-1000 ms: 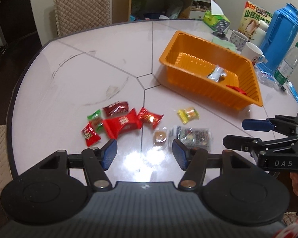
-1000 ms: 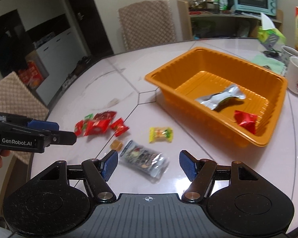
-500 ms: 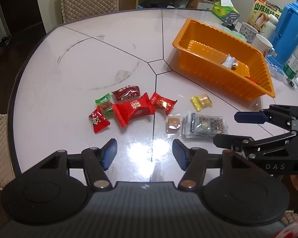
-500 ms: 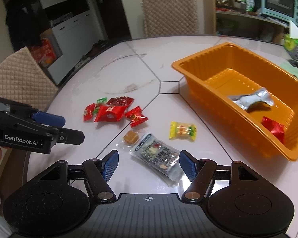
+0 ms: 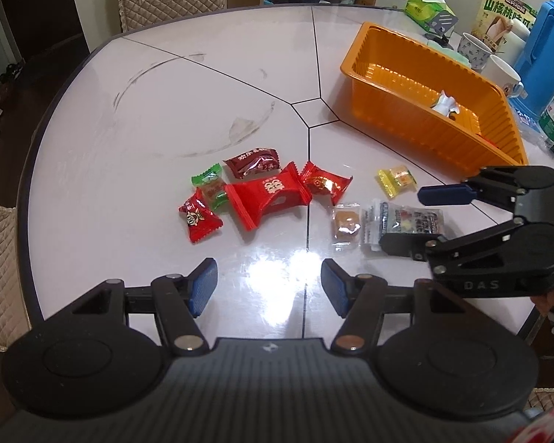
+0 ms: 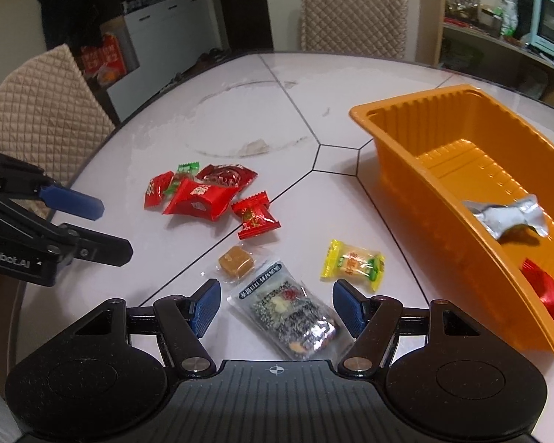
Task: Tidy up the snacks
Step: 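Move both tools back to the remaining snacks on the table, then grasp the clear printed snack bag with the right gripper while the left grasps a red candy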
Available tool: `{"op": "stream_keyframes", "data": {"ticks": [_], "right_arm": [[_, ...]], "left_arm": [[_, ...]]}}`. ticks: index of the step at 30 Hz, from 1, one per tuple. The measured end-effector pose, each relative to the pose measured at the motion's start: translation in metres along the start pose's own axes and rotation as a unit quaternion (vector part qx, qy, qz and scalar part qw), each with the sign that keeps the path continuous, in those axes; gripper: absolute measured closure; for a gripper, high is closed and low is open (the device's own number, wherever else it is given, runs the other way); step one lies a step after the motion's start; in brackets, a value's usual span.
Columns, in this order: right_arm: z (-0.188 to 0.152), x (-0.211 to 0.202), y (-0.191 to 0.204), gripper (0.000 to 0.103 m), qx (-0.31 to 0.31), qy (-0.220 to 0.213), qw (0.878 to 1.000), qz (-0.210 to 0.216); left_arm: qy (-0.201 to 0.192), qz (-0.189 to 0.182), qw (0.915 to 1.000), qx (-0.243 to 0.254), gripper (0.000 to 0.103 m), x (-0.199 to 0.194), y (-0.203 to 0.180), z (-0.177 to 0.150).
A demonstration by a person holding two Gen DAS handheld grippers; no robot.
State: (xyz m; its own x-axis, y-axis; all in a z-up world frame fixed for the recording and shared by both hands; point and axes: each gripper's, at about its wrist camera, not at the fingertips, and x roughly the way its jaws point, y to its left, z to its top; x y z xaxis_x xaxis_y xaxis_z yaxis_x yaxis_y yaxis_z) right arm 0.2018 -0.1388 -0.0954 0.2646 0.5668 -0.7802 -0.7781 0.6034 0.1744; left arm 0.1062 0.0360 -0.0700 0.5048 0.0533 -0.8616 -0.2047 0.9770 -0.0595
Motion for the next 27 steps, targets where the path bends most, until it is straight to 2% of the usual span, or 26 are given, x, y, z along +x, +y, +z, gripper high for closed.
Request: {"op": "stream_keyframes", "data": {"ticks": [10, 14, 27], "right_arm": [[0.0, 0.015, 0.005, 0.035, -0.021, 0.025, 0.999, -0.007], [-0.004, 0.012, 0.014, 0.045, -0.03, 0.036, 0.999, -0.01], [-0.007, 0.02, 0.02, 0.054, -0.015, 0.029, 0.999, -0.025]], "left_arm": [[0.004, 0.002, 1.0, 0.0, 0.044, 0.007, 0.006, 0.001], [0.005, 0.002, 1.0, 0.0, 0.044, 0.008, 0.007, 0.002], [0.004, 0.004, 1.0, 0.001, 0.044, 0.011, 0.013, -0.002]]}}
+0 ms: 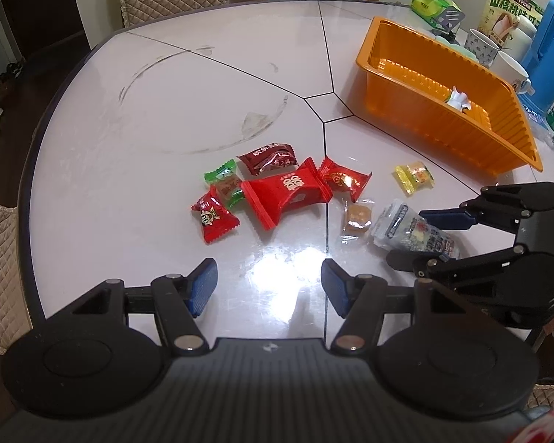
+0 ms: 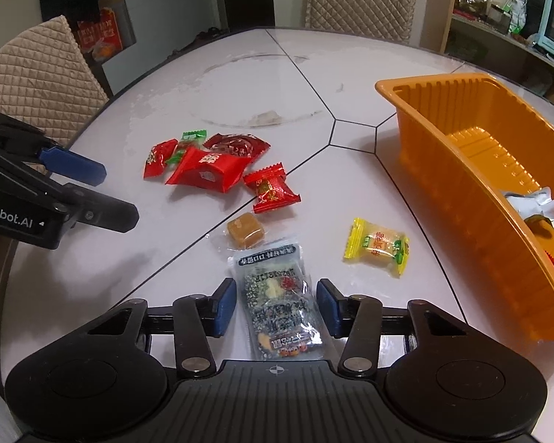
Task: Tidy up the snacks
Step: 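Grasp the clear printed snack bag with the right gripper while the left grasps a red candy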
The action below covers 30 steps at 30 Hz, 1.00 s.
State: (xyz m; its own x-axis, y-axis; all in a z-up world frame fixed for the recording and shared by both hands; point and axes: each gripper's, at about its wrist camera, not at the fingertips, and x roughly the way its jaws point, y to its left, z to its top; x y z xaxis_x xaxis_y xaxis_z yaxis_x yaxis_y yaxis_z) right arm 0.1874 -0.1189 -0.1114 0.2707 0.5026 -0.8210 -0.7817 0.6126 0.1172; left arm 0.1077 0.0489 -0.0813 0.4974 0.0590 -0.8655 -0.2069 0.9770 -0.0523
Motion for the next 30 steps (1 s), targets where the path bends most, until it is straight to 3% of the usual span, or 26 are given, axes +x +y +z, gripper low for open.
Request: {"op": "stream_keyframes", "data": {"ticks": [9, 18, 30], "right_arm": [[-0.002, -0.001, 0.002, 0.063, 0.007, -0.004, 1.0, -0.018], [0.005, -0.017, -0.021, 0.063, 0.083, -0.024, 0.995, -0.046], [0.006, -0.032, -0.042, 0.063, 0.125, -0.034, 0.99, -0.064]], "left_arm": [[-0.021, 0.012, 0.9996, -0.014, 0.044, -0.001, 0.014, 0.003], [-0.046, 0.027, 0.9977, -0.041, 0.046, 0.008, 0.033, 0.015], [-0.046, 0.03, 0.9973, -0.049, 0.07, 0.038, 0.049, 0.028]]}}
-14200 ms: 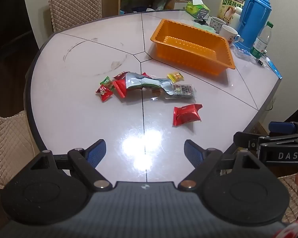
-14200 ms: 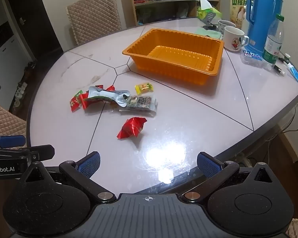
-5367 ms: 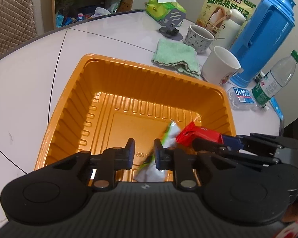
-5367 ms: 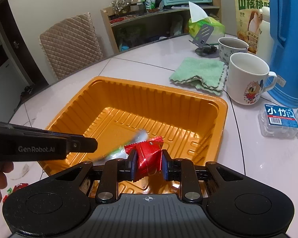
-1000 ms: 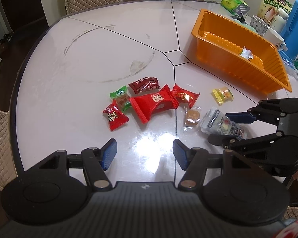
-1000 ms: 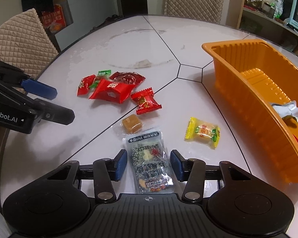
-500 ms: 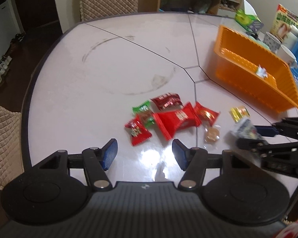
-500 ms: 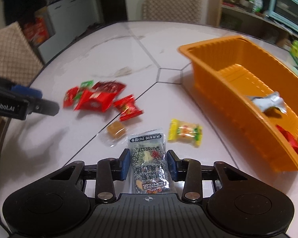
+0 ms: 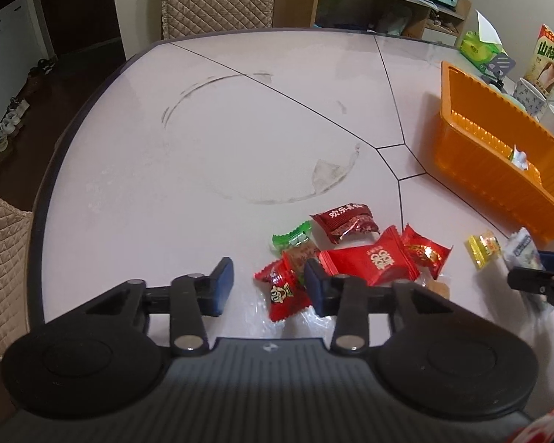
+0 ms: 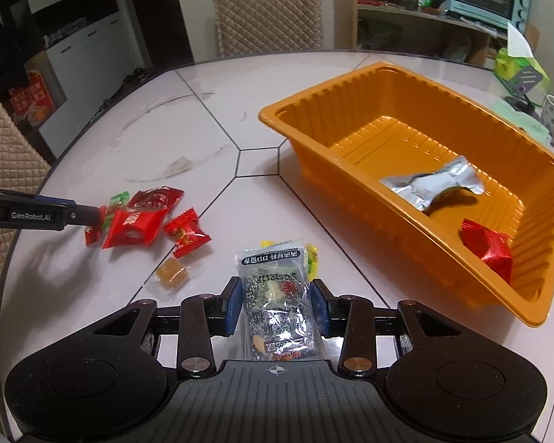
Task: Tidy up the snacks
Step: 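Grasp the clear printed snack bag with the right gripper while the left grasps a red candy, then carry the snack bag and red candy over the orange tray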
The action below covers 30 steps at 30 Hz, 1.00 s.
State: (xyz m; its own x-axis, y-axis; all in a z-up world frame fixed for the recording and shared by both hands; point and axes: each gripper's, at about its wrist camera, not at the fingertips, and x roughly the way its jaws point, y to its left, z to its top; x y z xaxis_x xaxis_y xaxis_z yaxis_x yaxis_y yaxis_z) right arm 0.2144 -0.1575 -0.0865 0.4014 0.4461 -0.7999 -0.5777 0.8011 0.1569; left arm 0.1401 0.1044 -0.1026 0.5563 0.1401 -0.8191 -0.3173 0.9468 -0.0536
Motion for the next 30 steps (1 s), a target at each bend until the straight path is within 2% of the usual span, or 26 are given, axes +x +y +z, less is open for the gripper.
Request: {"op": "stream_keyframes", "data": {"ticks": [4, 8, 14, 24, 30], "right_arm": [[-0.002, -0.001, -0.003, 0.063, 0.007, 0.003, 1.0, -0.001], [-0.004, -0.002, -0.004, 0.063, 0.012, 0.005, 1.0, 0.0], [-0.007, -0.003, -0.004, 0.063, 0.015, 0.007, 1.0, 0.004], [-0.009, -0.014, -0.004, 0.063, 0.018, 0.0, 1.0, 0.008], [-0.01, -0.028, -0.007, 0.063, 0.024, -0.009, 1.0, 0.008]], "left_arm": [[0.004, -0.007, 1.0, 0.002, 0.073, 0.004, 0.001, -0.002], [0.01, -0.016, 0.9998, 0.006, 0.083, 0.004, 0.001, -0.006], [0.015, -0.017, 0.9997, 0.012, 0.088, 0.001, 0.001, -0.012], [0.009, -0.023, 0.9995, 0.017, 0.088, -0.017, -0.005, -0.015], [0.0, -0.053, 0.9977, 0.042, 0.088, -0.037, -0.025, -0.01]]}}
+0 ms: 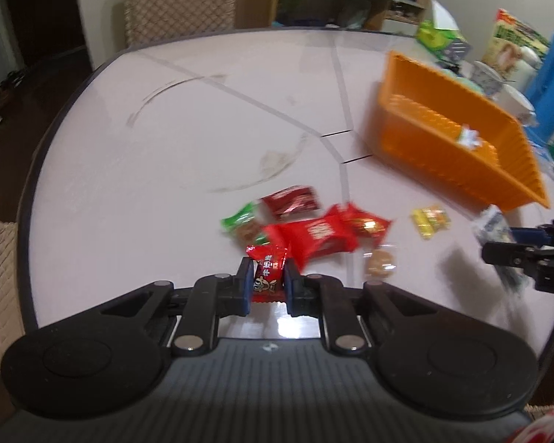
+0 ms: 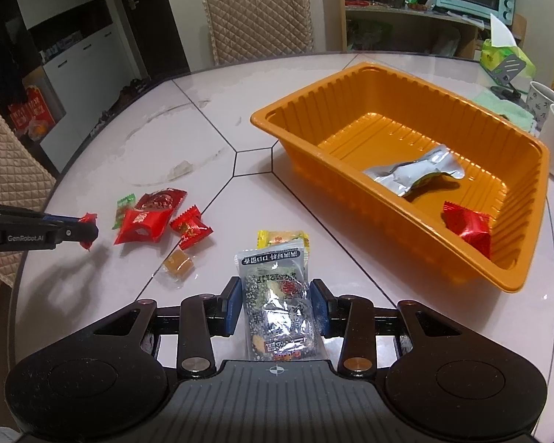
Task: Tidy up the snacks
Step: 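Carry the snack bag and red candy over the orange tray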
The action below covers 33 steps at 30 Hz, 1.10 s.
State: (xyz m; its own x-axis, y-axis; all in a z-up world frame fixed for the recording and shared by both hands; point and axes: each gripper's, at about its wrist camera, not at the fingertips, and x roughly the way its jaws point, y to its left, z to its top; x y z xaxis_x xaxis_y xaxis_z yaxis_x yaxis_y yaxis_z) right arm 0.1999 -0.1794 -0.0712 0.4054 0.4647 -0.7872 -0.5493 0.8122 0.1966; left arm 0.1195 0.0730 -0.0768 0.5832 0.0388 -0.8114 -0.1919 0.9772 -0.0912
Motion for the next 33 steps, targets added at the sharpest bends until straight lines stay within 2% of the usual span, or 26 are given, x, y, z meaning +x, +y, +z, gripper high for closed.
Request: {"op": "stream_keyframes", "data": {"ticks": [8, 19, 27, 33], "right_arm": [[0.003, -0.027, -0.013, 0.063, 0.02, -0.021, 1.0, -0.007], [0.024, -0.051, -0.05, 0.063, 0.069, -0.06, 0.995, -0.036], [0.051, -0.049, -0.074, 0.063, 0.094, -0.081, 0.99, -0.063], [0.069, -0.038, -0.091, 0.063, 0.119, -0.09, 0.985, -0.081]], "left_arm": [[-0.021, -0.053, 0.9973, 0.046, 0.088, -0.014, -0.046, 0.027], [-0.05, -0.116, 0.9851, 0.117, 0.088, 0.001, -0.119, 0.083], [-0.057, -0.132, 0.9795, 0.141, 0.088, 0.034, -0.154, 0.127], [-0.054, -0.135, 0.9772, 0.155, 0.088, 0.054, -0.168, 0.146]]}}
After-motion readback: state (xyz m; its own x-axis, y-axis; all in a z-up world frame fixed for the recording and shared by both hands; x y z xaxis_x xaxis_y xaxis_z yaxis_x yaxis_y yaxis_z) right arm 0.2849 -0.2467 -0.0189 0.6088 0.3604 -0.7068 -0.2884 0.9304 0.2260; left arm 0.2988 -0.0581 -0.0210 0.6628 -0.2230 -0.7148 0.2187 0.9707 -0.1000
